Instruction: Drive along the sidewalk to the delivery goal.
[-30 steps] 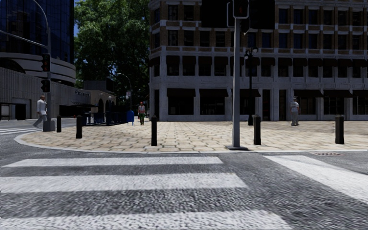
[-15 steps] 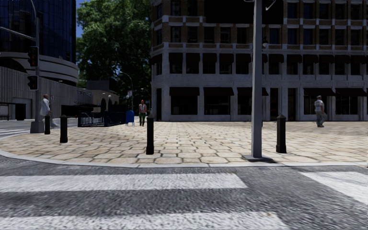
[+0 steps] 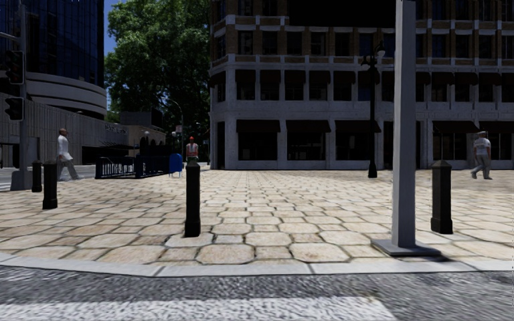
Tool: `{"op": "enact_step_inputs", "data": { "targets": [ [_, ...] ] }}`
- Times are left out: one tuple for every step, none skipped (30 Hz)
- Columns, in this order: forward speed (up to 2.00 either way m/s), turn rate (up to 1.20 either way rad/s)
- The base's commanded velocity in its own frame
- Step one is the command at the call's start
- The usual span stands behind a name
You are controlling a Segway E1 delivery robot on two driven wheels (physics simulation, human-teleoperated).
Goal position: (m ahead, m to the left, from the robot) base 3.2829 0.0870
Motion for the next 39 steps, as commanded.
{"op": "enact_step_inputs", "data": {
  "targets": [
    [2.00,0.00],
    [1.81,0.00],
    [1.63,0.00],
    [1.56,0.00],
    [1.56,0.00],
    [1.54,0.00],
    [1.53,0.05],
    [1.52,0.06],
    [1.52,0.06],
    [1.50,0.06],
    [1.45,0.03],
    [1.45,0.03],
    [1.43,0.00],
    [1.43,0.00],
    [1.43,0.00],
    [1.43,0.00],
    [1.43,0.00],
    [1.43,0.00],
    [1.43,0.00],
    [1.43,0.00],
    [1.43,0.00],
    [1.43,0.00],
    [1.43,0.00],
    [1.43,0.00],
    [1.43,0.00],
    [1.43,0.00],
    [1.43,0.00],
    [1.43,0.00],
    [1.43,0.00],
    [1.43,0.00],
    [1.43,0.00],
    [1.43,0.03],
    [1.43,0.04],
    [1.43,0.04],
    [1.43,0.02],
    [1.43,0.00],
    [1.43,0.00],
    [1.43,0.00],
    [1.43,0.00]
  ]
}}
